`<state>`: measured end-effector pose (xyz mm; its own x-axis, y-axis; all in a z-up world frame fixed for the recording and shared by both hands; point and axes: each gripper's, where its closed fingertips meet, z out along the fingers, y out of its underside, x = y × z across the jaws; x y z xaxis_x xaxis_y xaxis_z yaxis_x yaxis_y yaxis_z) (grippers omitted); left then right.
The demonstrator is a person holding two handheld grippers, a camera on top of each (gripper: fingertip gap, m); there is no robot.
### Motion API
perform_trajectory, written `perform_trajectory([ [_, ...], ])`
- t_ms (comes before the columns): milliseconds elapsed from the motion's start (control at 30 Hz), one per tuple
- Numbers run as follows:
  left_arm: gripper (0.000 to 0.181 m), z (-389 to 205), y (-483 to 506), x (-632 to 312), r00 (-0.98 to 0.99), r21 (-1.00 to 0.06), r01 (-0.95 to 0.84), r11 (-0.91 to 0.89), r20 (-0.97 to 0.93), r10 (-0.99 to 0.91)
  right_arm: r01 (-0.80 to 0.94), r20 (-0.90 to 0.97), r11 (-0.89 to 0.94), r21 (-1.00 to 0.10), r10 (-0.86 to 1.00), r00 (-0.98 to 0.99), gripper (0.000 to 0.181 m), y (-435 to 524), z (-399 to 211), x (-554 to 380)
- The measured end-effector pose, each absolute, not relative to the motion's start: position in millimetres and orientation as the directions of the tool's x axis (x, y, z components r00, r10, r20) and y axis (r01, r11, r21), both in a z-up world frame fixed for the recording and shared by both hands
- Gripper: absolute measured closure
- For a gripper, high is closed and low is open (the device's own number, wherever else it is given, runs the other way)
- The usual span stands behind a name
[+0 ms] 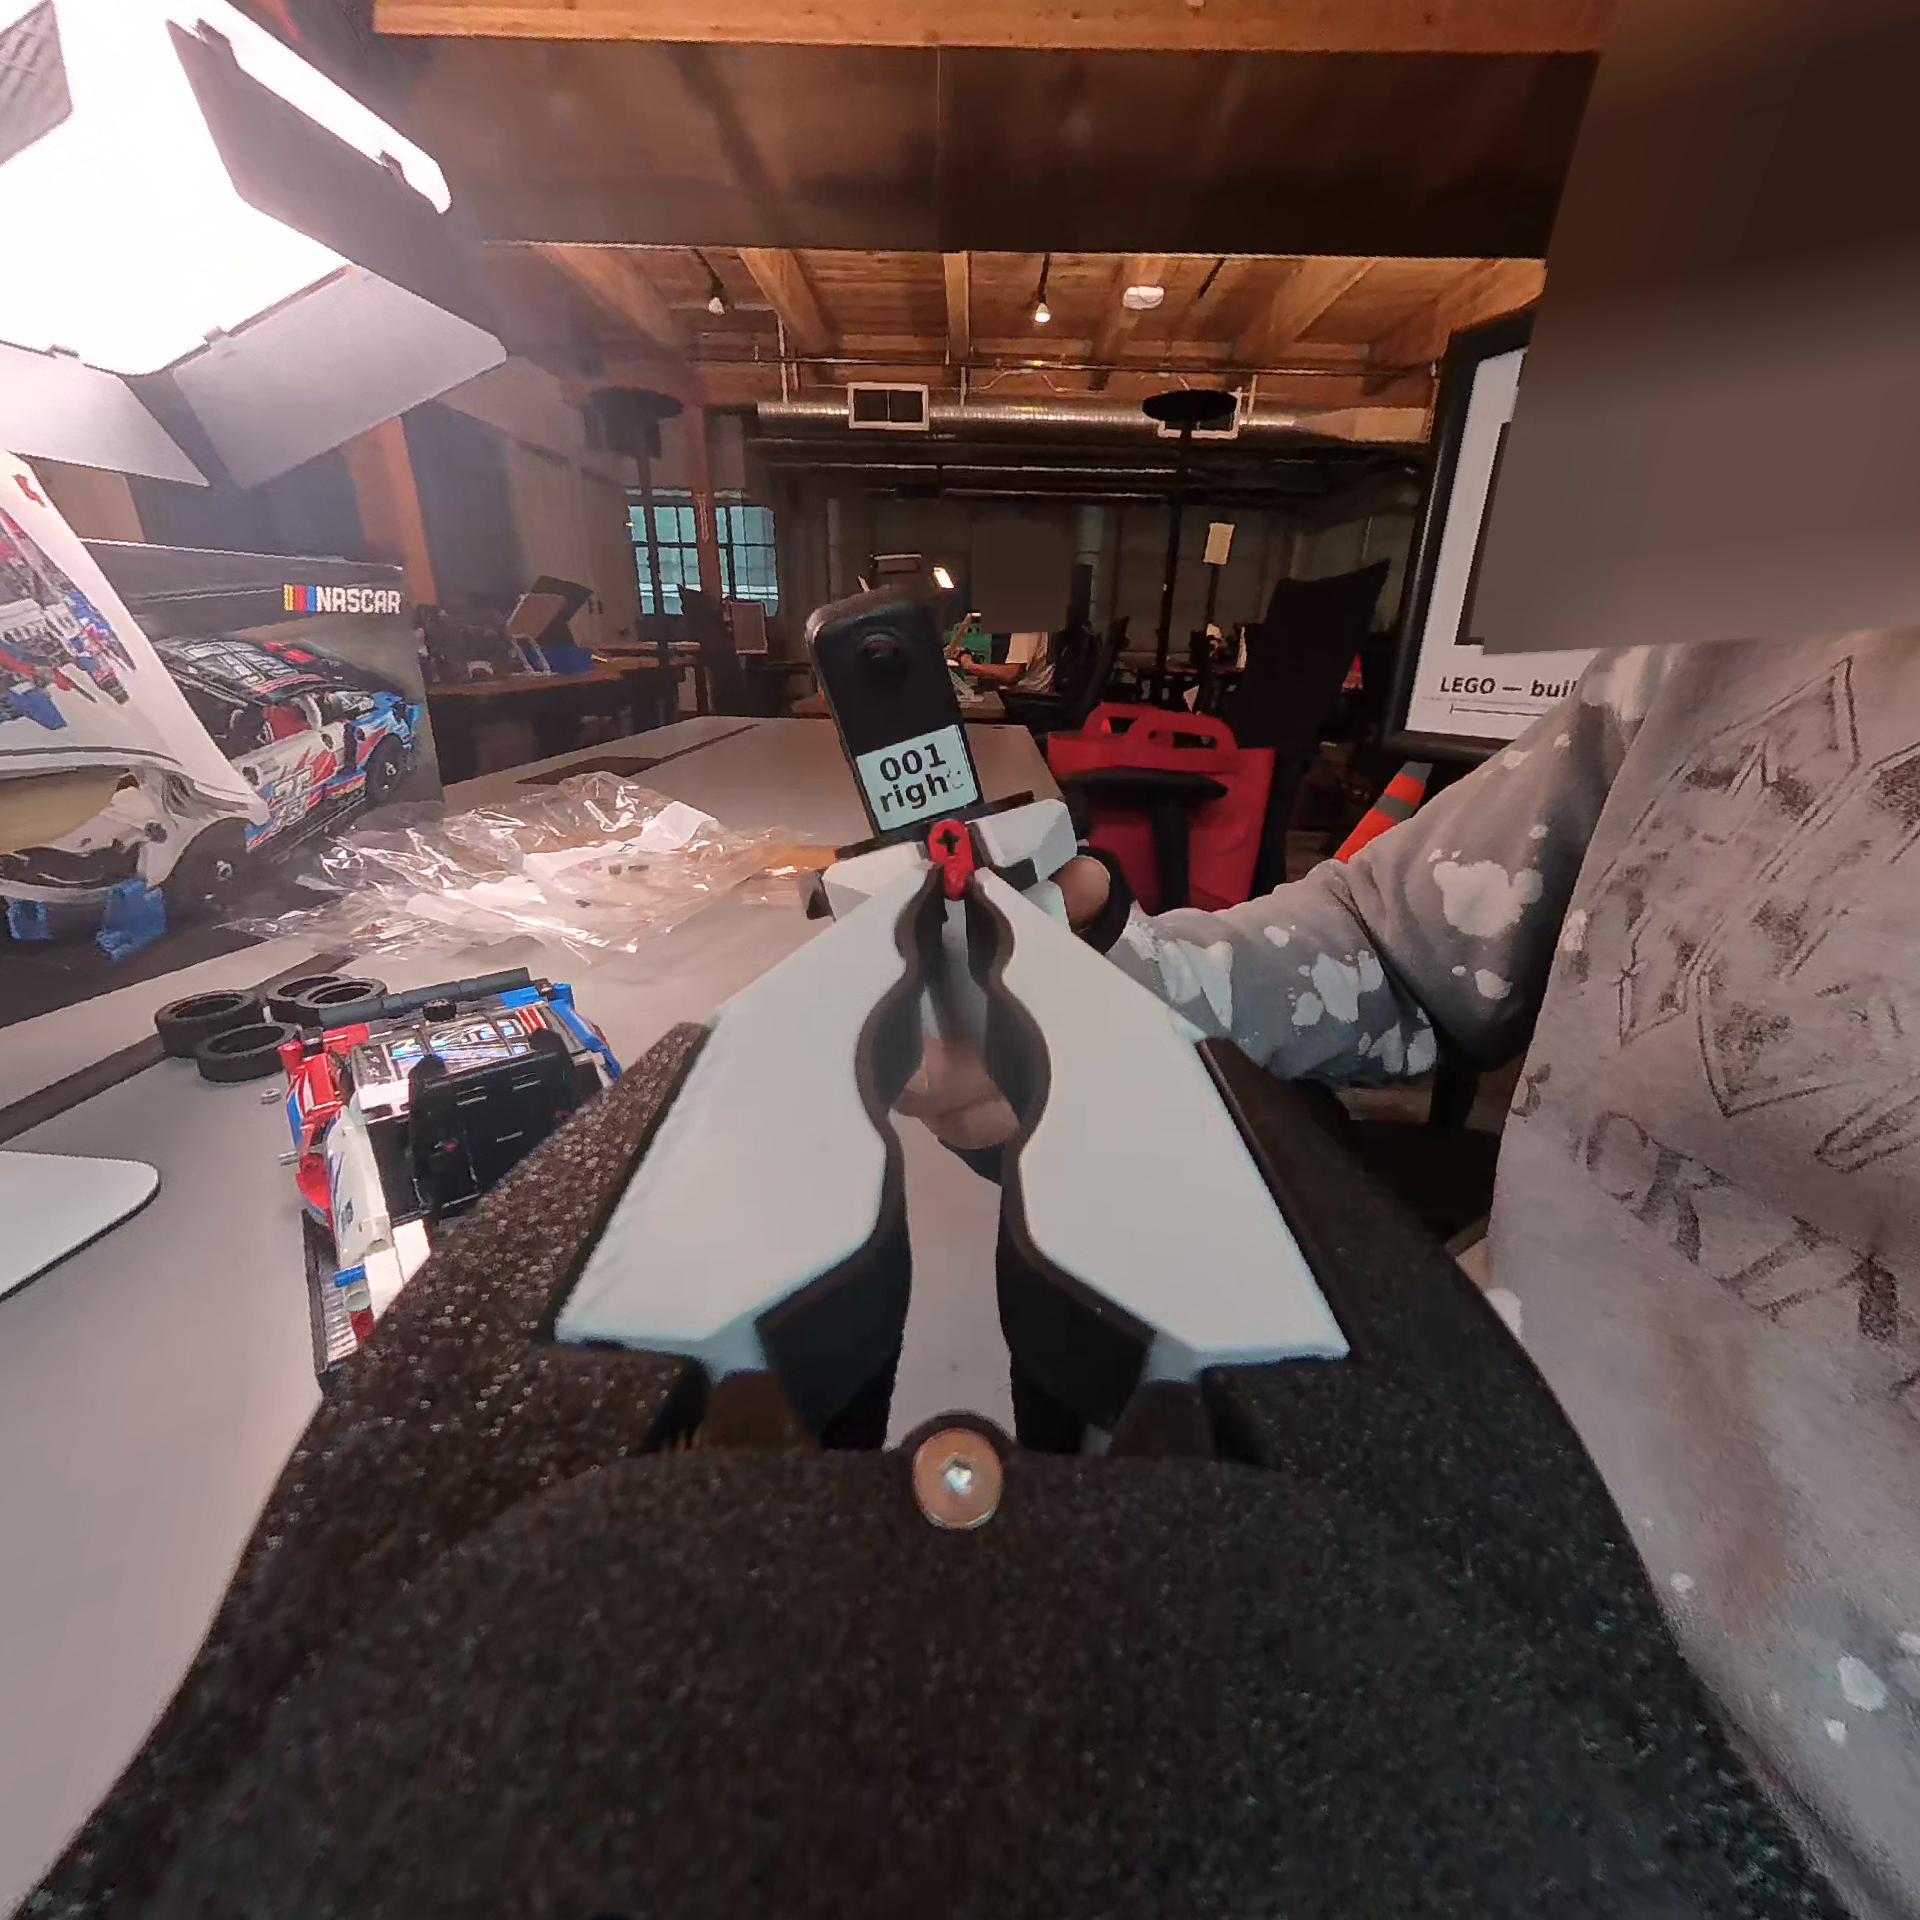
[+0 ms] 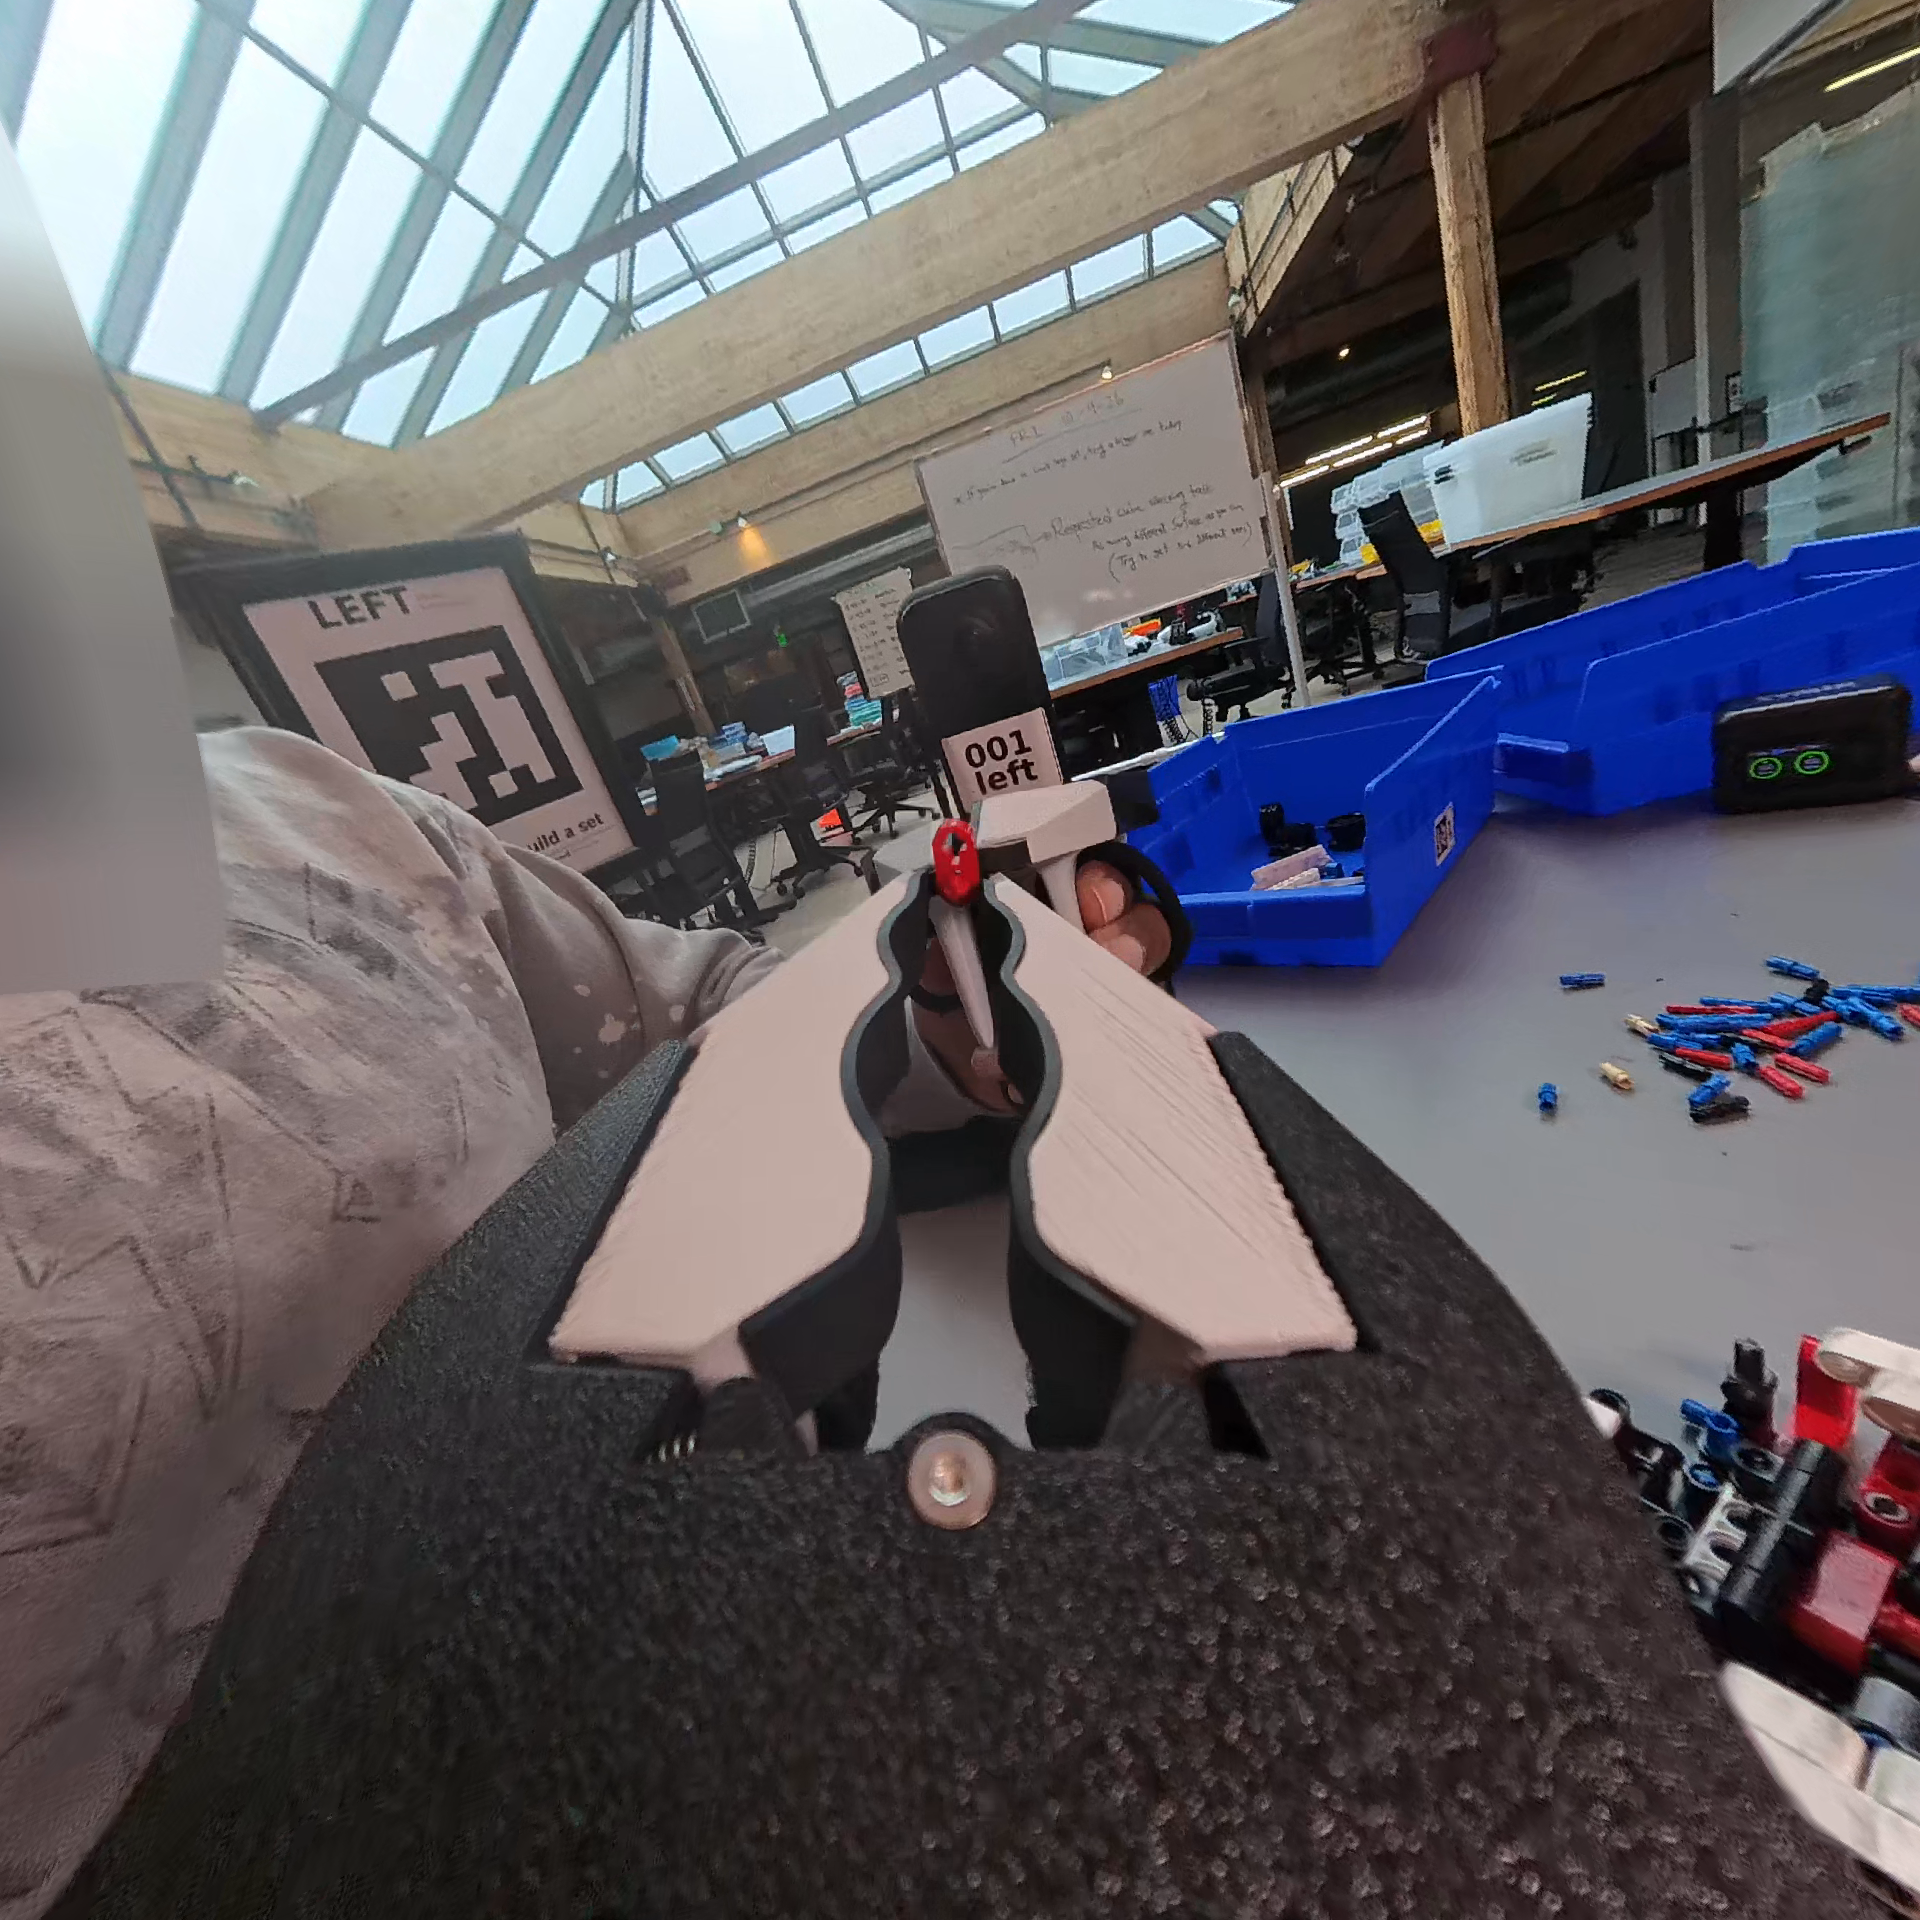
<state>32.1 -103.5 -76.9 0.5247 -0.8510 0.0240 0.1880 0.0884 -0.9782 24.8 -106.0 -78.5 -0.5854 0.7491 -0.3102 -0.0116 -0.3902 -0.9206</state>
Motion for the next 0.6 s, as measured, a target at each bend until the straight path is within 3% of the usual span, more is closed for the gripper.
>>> perform_trajectory([
  [433, 0.179, -91.0, -108.3, 39.7, 0.575, -0.962, -0.159, 0.222, -0.274, -0.771, 0.114, -0.396, -0.43, -0.895, 0.652, -0.646, 0.175, -109.9, -89.8, 31.4],
  [600, 0.179, -88.8, -109.6, 40.4, 0.57, -0.972, -0.138, 0.189, -0.234, -0.788, 0.076, -0.33, -0.373, -0.925, 0.687, -0.648, 0.176, -110.6, -87.9, 32.1],
])
